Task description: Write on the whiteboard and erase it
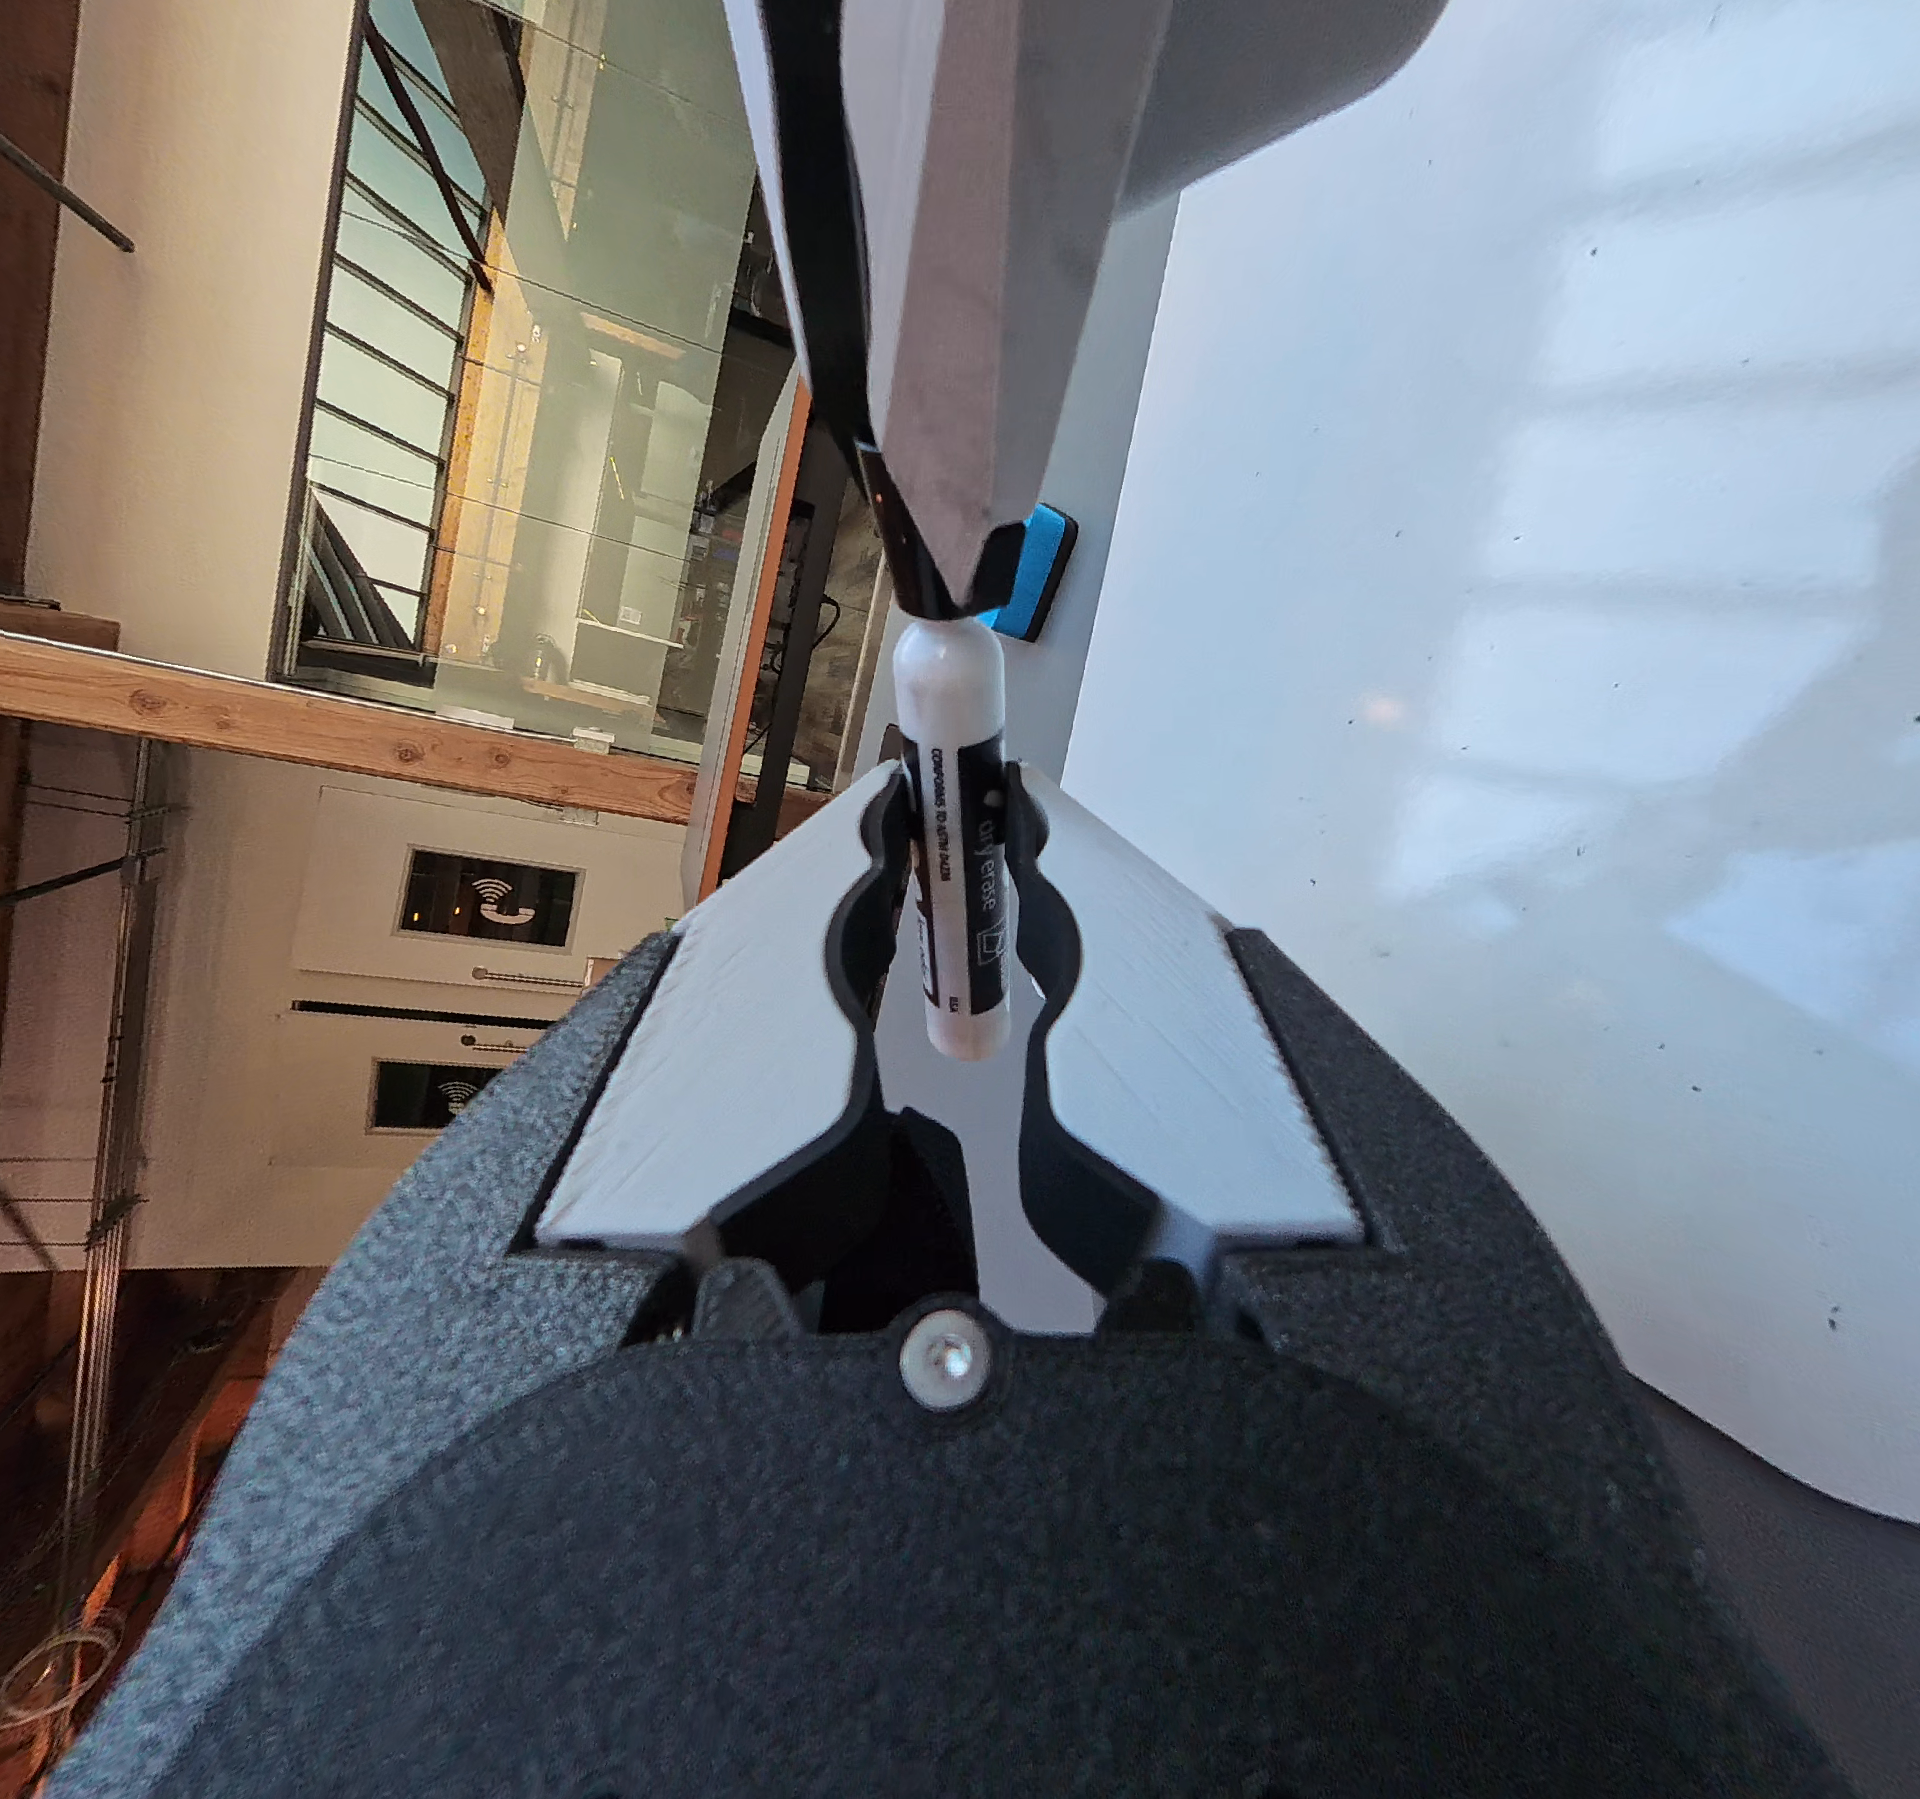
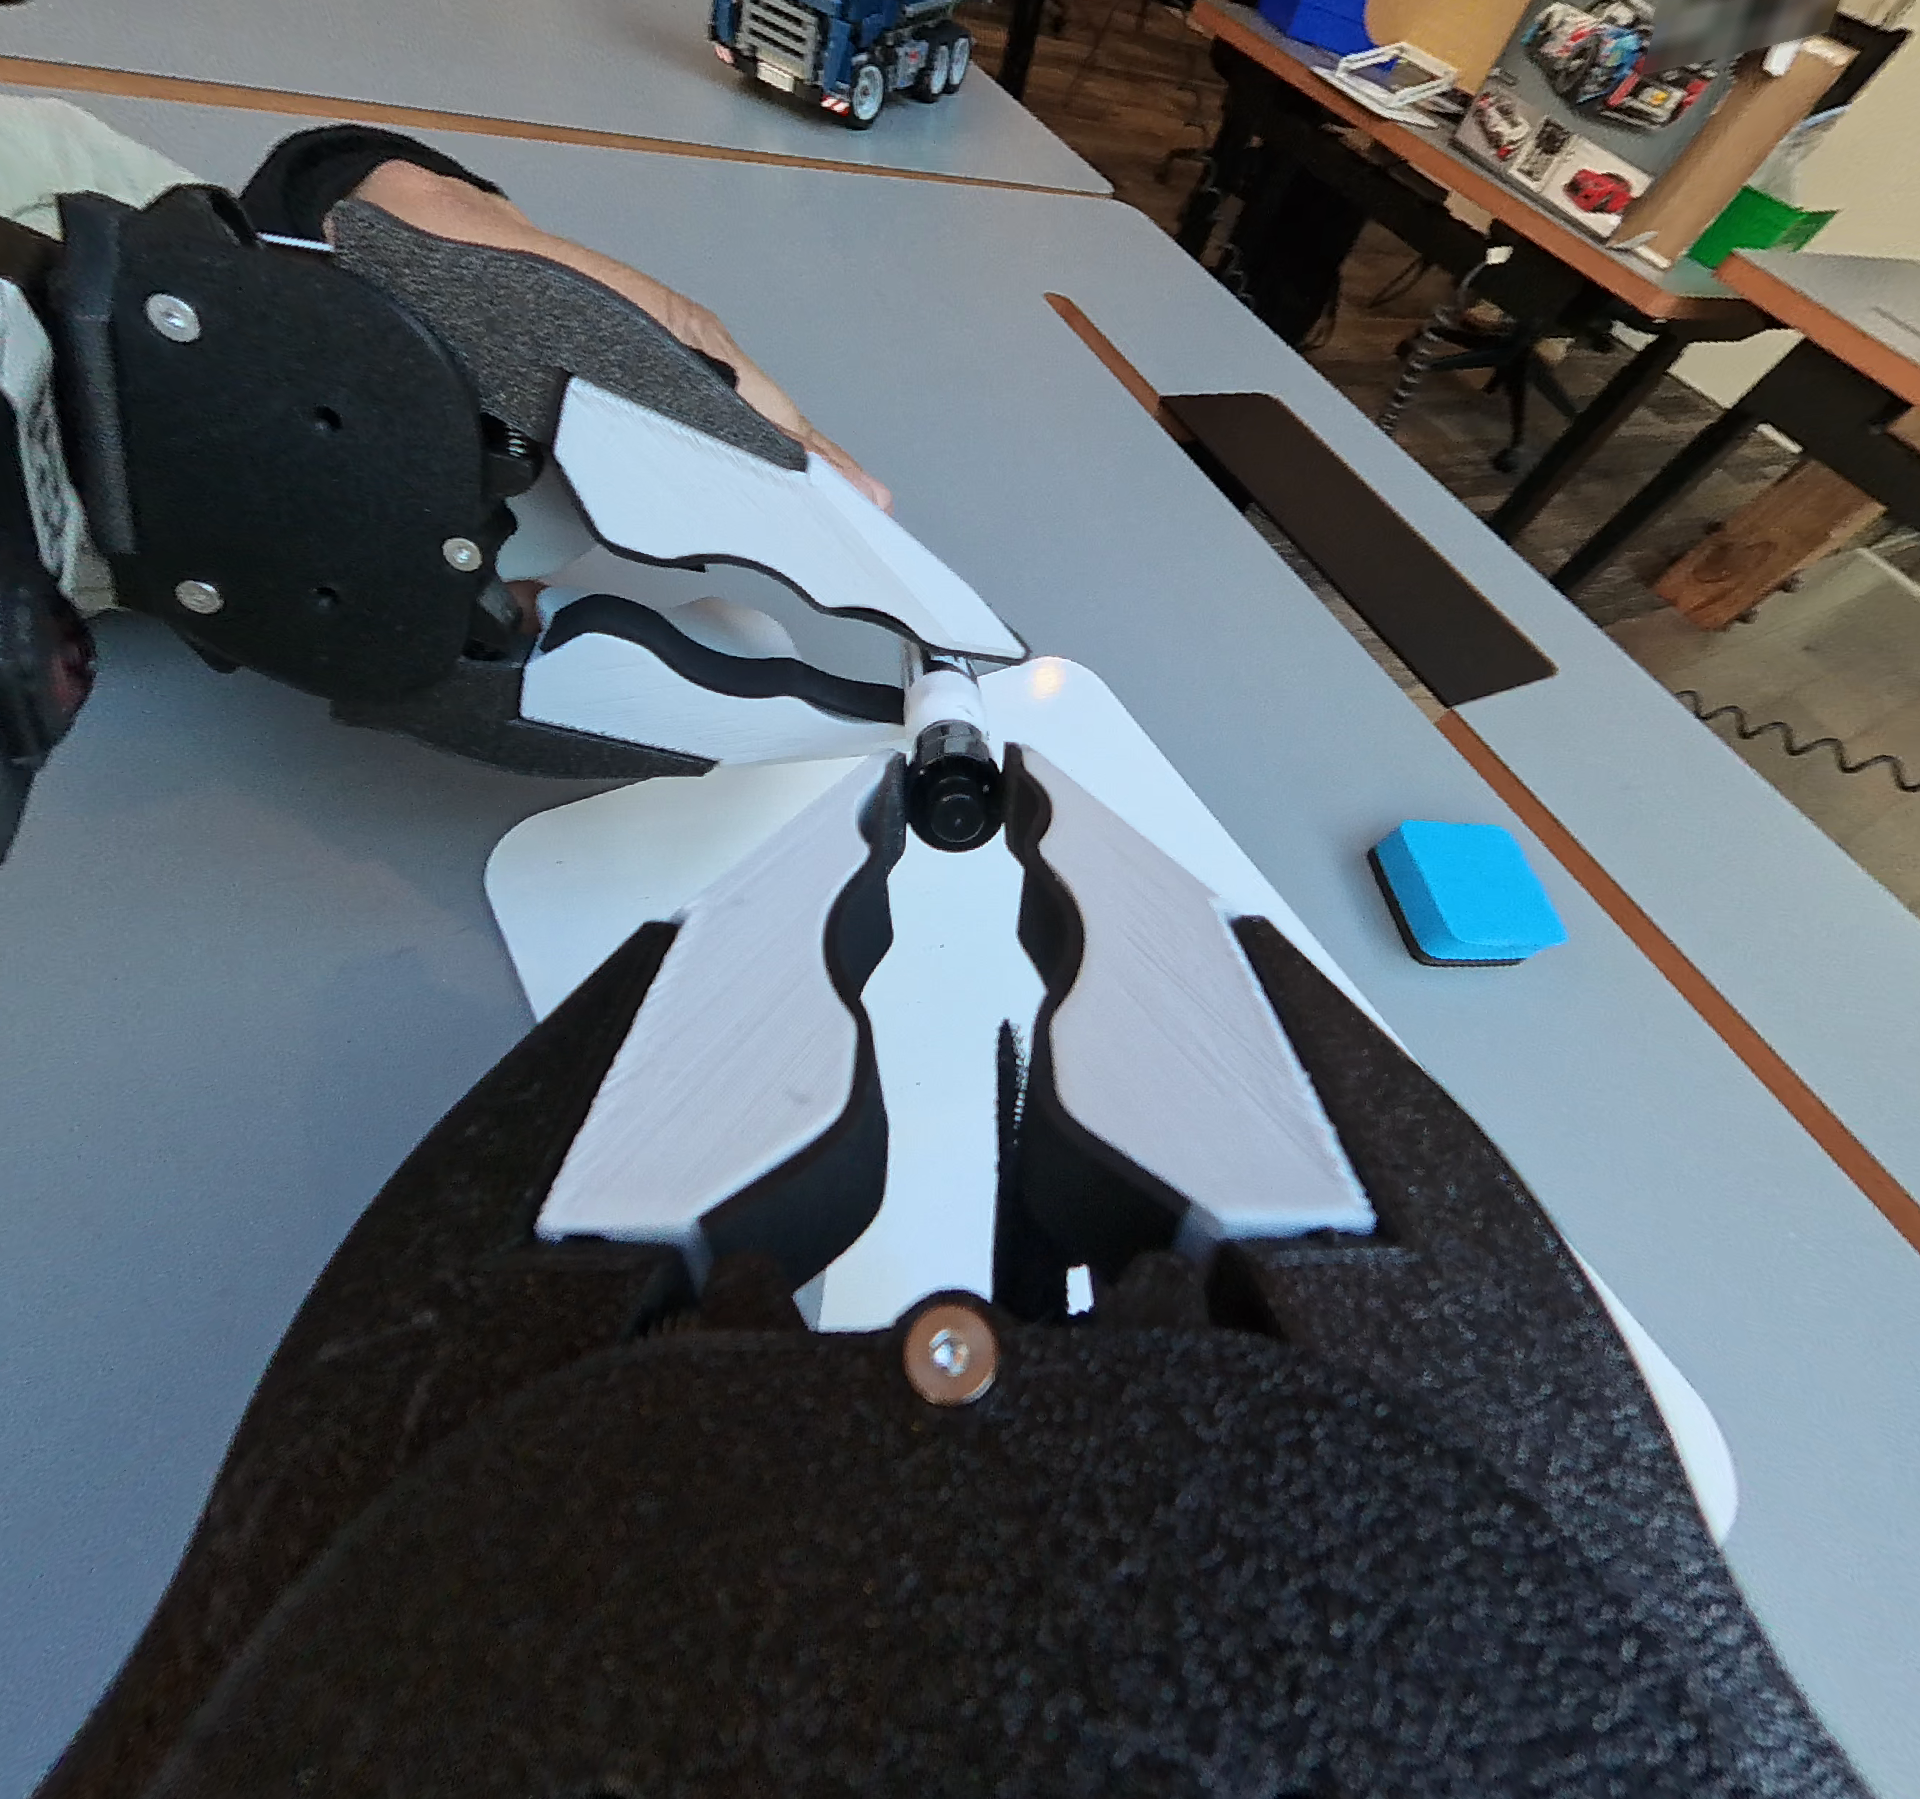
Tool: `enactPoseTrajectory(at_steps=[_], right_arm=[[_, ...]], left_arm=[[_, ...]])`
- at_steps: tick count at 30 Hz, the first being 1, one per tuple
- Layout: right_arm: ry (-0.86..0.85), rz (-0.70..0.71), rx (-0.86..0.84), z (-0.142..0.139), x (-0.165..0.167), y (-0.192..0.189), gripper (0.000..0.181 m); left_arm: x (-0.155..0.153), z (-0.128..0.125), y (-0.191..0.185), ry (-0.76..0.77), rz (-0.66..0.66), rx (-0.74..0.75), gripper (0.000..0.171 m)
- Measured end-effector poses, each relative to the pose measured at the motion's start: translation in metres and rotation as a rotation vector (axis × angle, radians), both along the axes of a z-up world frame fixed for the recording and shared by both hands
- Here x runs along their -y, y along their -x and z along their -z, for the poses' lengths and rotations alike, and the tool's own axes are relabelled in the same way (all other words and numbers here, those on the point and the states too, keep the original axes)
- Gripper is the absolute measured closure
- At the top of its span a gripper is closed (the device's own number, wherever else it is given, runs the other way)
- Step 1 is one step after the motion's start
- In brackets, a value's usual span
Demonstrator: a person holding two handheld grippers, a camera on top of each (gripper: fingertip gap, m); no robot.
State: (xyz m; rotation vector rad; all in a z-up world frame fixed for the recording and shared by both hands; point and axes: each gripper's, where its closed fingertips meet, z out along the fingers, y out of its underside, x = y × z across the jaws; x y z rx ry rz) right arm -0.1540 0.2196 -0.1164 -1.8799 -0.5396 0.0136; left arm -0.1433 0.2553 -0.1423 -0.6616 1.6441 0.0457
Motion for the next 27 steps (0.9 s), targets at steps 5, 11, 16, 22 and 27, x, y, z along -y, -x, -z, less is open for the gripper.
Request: enactPoseTrajectory(at_steps=[5,11,16,22,27], right_arm=[[-0.009,0.018,-0.020,0.000,-0.002,0.001,0.164],[-0.005,0.015,-0.057,0.002,-0.003,0.000,0.164],[0.005,0.020,-0.058,0.005,-0.003,0.000,0.164],[0.000,0.030,-0.101,-0.003,-0.003,-0.006,0.163],[0.008,0.009,-0.152,-0.011,0.000,-0.006,0.162]], left_arm=[[-0.001,0.001,0.000,0.003,-0.002,0.005,0.157],[-0.001,0.003,-0.001,0.009,-0.005,0.000,0.157],[0.000,0.004,-0.002,0.010,-0.008,0.005,0.158],[0.003,-0.002,-0.003,0.053,0.013,0.036,0.156],[0.009,-0.004,-0.005,0.187,0.060,0.057,0.155]])
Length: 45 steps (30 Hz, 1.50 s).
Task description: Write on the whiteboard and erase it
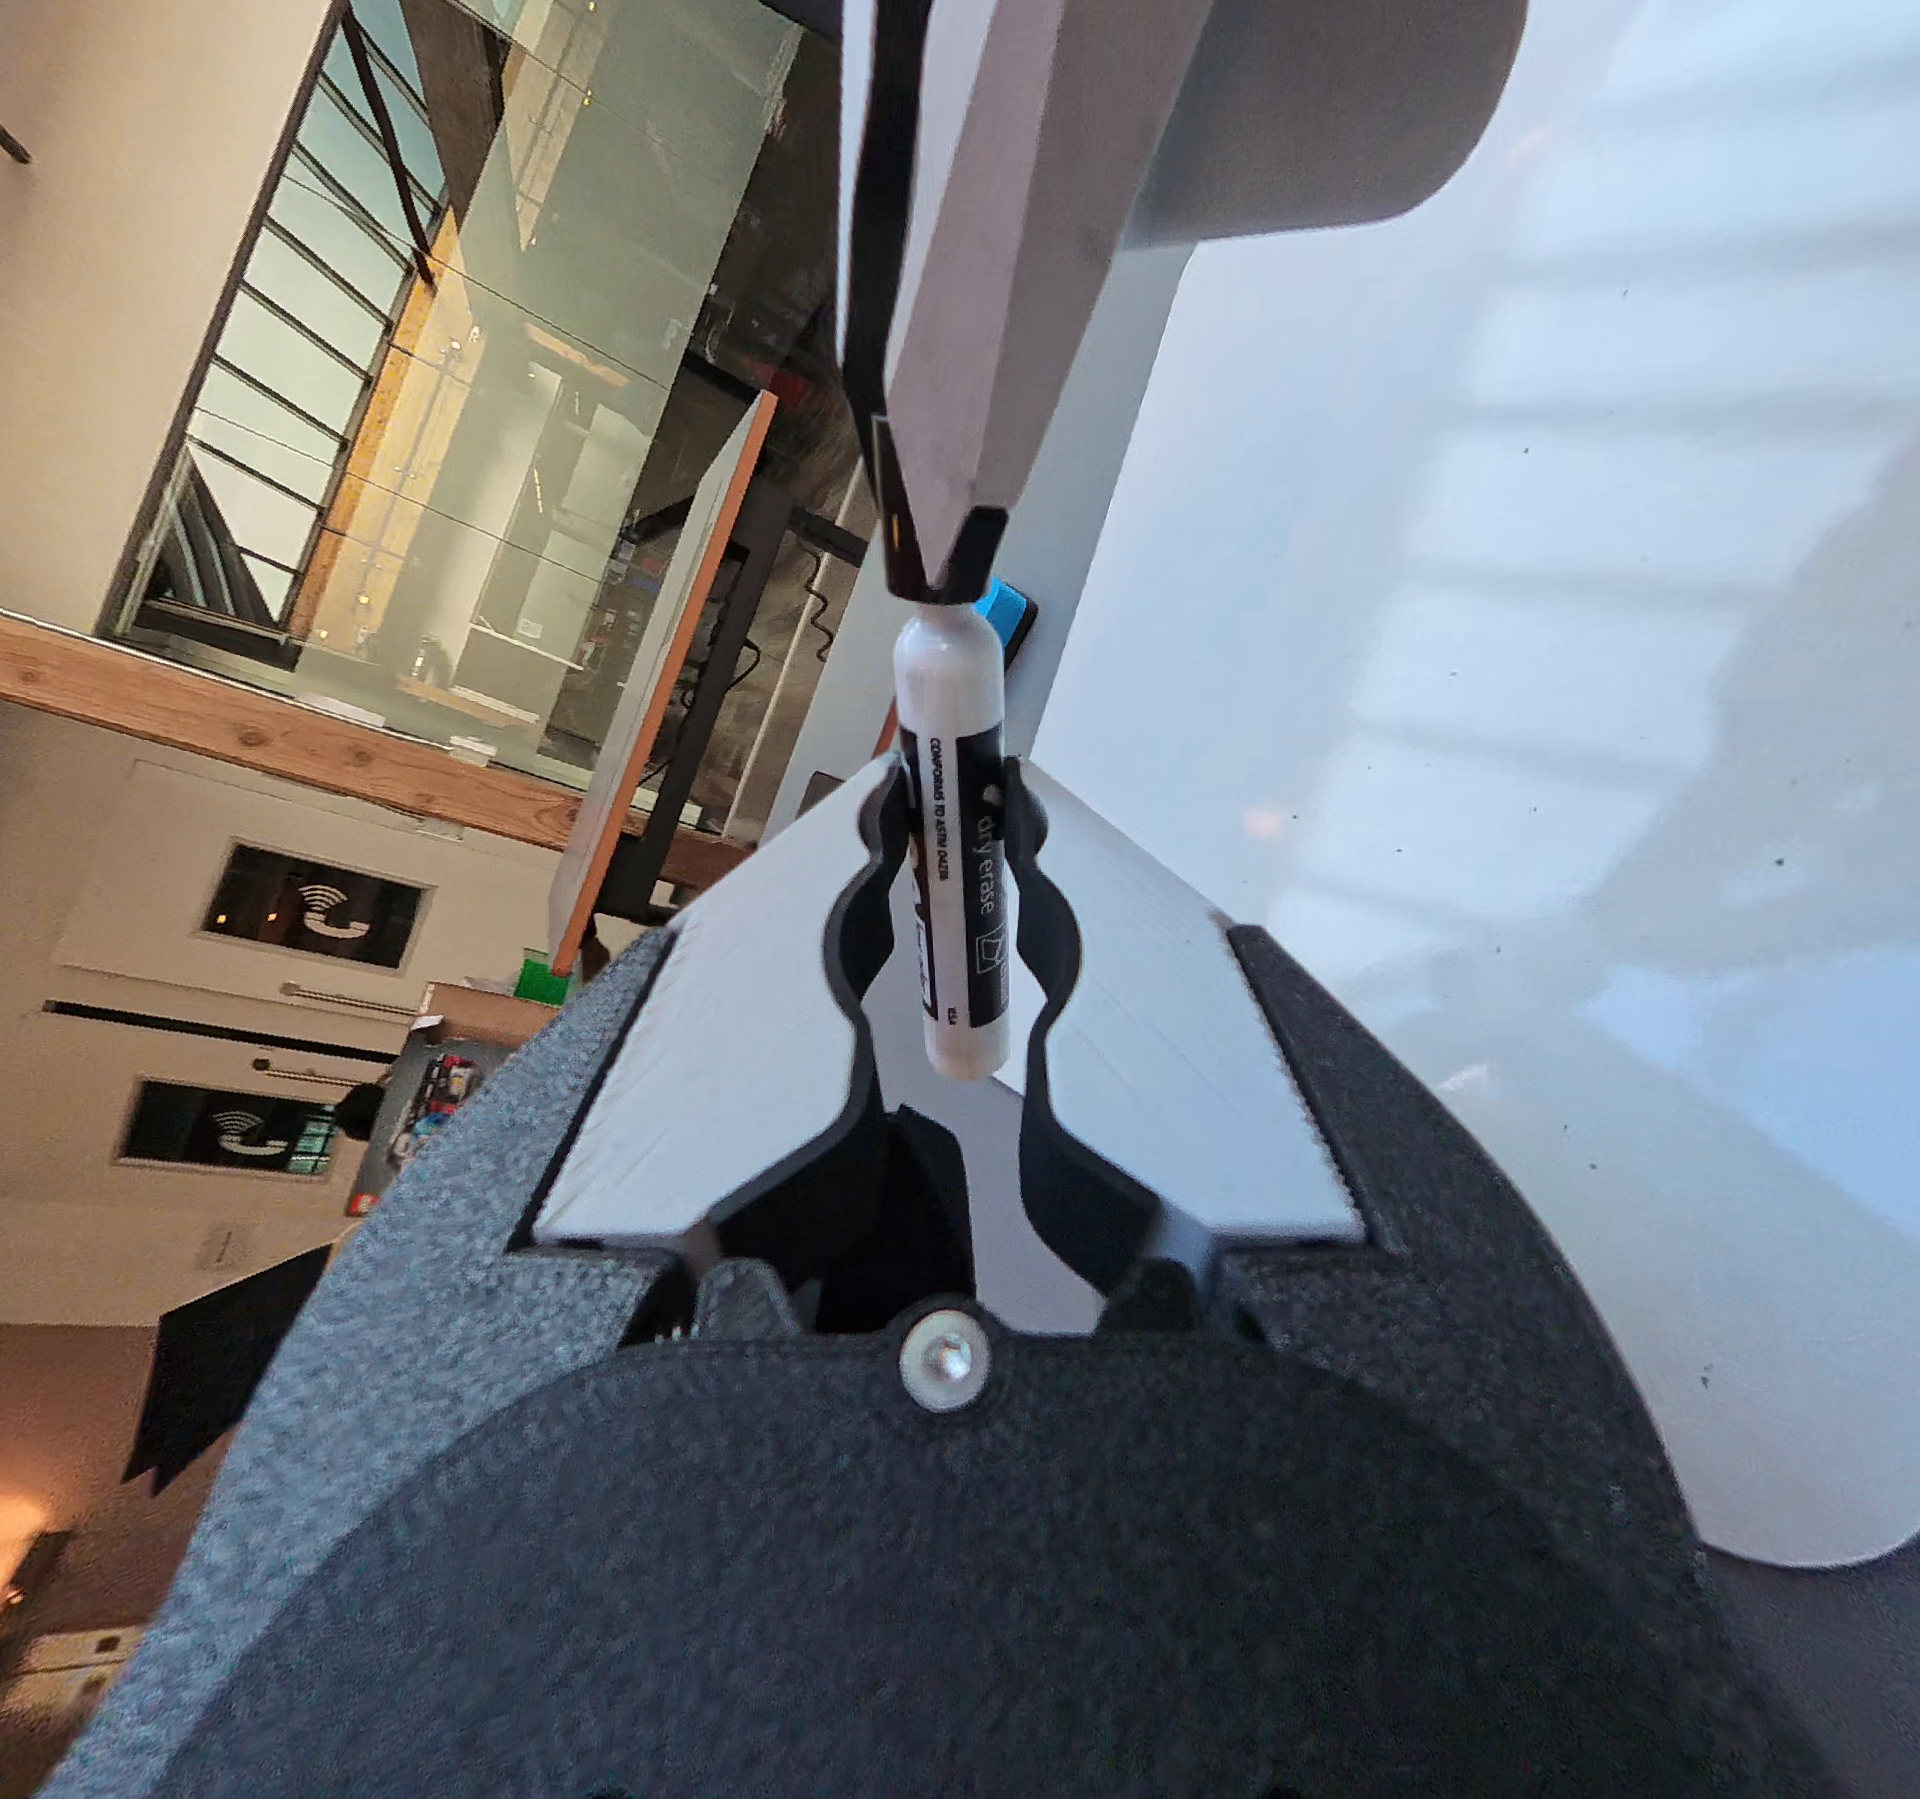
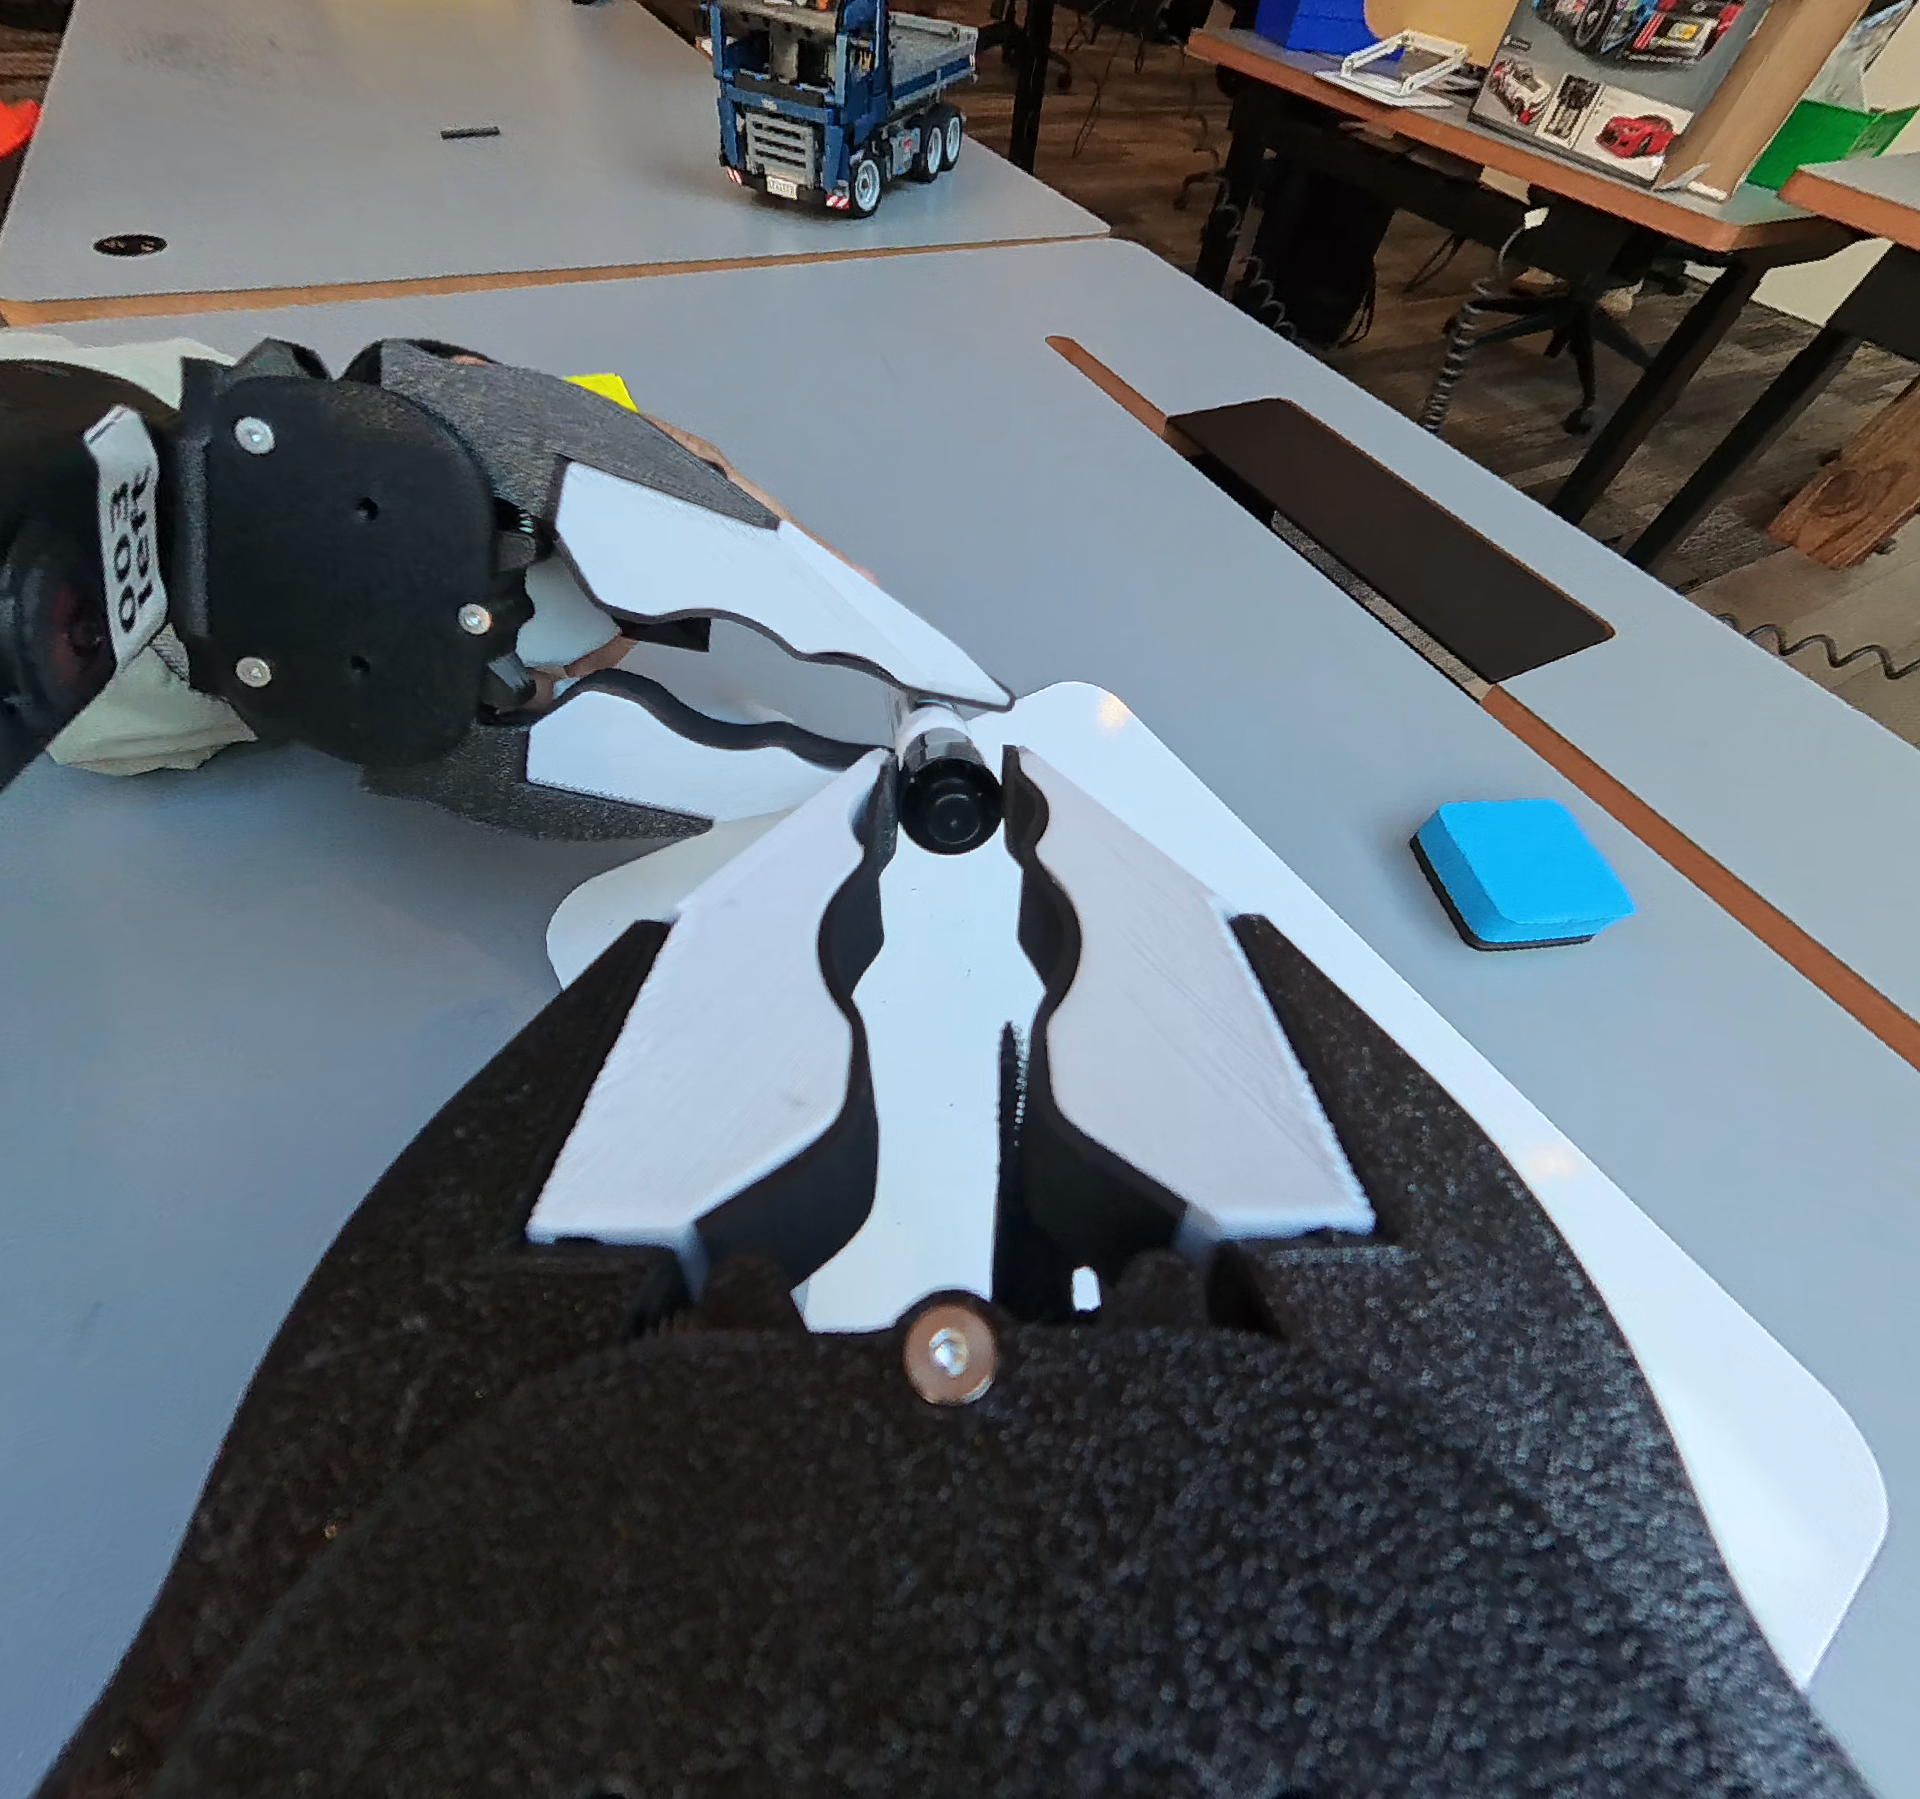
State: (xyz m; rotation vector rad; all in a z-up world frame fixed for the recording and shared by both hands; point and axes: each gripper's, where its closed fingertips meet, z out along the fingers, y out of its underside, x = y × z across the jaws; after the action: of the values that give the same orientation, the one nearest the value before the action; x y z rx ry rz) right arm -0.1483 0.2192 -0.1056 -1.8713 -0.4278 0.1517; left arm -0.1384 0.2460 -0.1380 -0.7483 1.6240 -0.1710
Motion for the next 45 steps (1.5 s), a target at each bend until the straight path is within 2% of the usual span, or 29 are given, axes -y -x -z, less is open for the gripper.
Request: enactPoseTrajectory(at_steps=[4,8,11,14,16,19,20,21,23,25,28,29,31,32,33,34,36,41,45], right_arm=[[-0.013,-0.002,0.018,-0.005,0.002,0.002,0.161],[-0.049,-0.031,-0.027,-0.016,0.006,0.005,0.149],[-0.098,-0.035,-0.046,-0.026,0.008,0.000,0.142],[-0.126,-0.089,-0.182,-0.036,0.013,-0.002,0.132],[-0.078,-0.133,-0.233,-0.026,0.013,-0.001,0.122],[0.082,-0.141,-0.215,0.016,0.002,0.009,0.115],[0.104,-0.156,-0.219,0.023,0.000,0.018,0.115],[0.100,-0.158,-0.223,0.026,-0.004,0.024,0.124],[0.083,-0.175,-0.247,0.025,-0.007,0.033,0.139],[0.086,-0.221,-0.293,0.022,-0.006,0.041,0.162],[0.091,-0.231,-0.320,0.021,-0.004,0.044,0.163],[0.076,-0.234,-0.338,0.017,-0.003,0.044,0.163],[0.068,-0.245,-0.361,0.013,-0.001,0.045,0.163],[0.082,-0.248,-0.355,0.015,-0.001,0.045,0.163],[0.091,-0.249,-0.350,0.018,-0.001,0.046,0.163],[0.108,-0.253,-0.345,0.021,0.000,0.048,0.163],[0.124,-0.262,-0.333,0.025,0.000,0.052,0.163],[0.144,-0.275,-0.304,0.029,0.002,0.057,0.163],[0.145,-0.283,-0.306,0.030,0.004,0.057,0.163]], left_arm=[[0.006,0.002,-0.002,0.105,0.033,-0.009,0.155],[0.010,0.001,-0.003,0.269,0.061,-0.009,0.154],[0.016,-0.004,-0.002,0.461,0.111,-0.004,0.154],[0.024,-0.013,0.000,0.762,0.197,-0.004,0.154],[0.025,-0.023,0.003,0.945,0.257,0.016,0.154],[0.027,-0.038,0.006,1.164,0.337,0.048,0.154],[0.029,-0.043,0.007,1.212,0.366,0.059,0.154],[0.031,-0.046,0.009,1.249,0.393,0.063,0.154],[0.035,-0.053,0.011,1.298,0.432,0.074,0.154],[0.039,-0.057,0.012,1.324,0.455,0.076,0.154],[0.042,-0.058,0.014,1.260,0.477,0.061,0.154],[0.043,-0.061,0.014,1.258,0.479,0.068,0.147],[0.038,-0.066,0.014,1.250,0.464,0.093,0.112],[0.034,-0.070,0.014,1.243,0.454,0.120,0.104],[0.031,-0.078,0.016,1.245,0.464,0.157,0.103],[0.029,-0.086,0.019,1.259,0.484,0.189,0.104],[0.027,-0.099,0.025,1.290,0.531,0.241,0.116],[0.025,-0.103,0.032,1.305,0.570,0.265,0.154],[0.029,-0.101,0.034,1.302,0.588,0.225,0.154]])
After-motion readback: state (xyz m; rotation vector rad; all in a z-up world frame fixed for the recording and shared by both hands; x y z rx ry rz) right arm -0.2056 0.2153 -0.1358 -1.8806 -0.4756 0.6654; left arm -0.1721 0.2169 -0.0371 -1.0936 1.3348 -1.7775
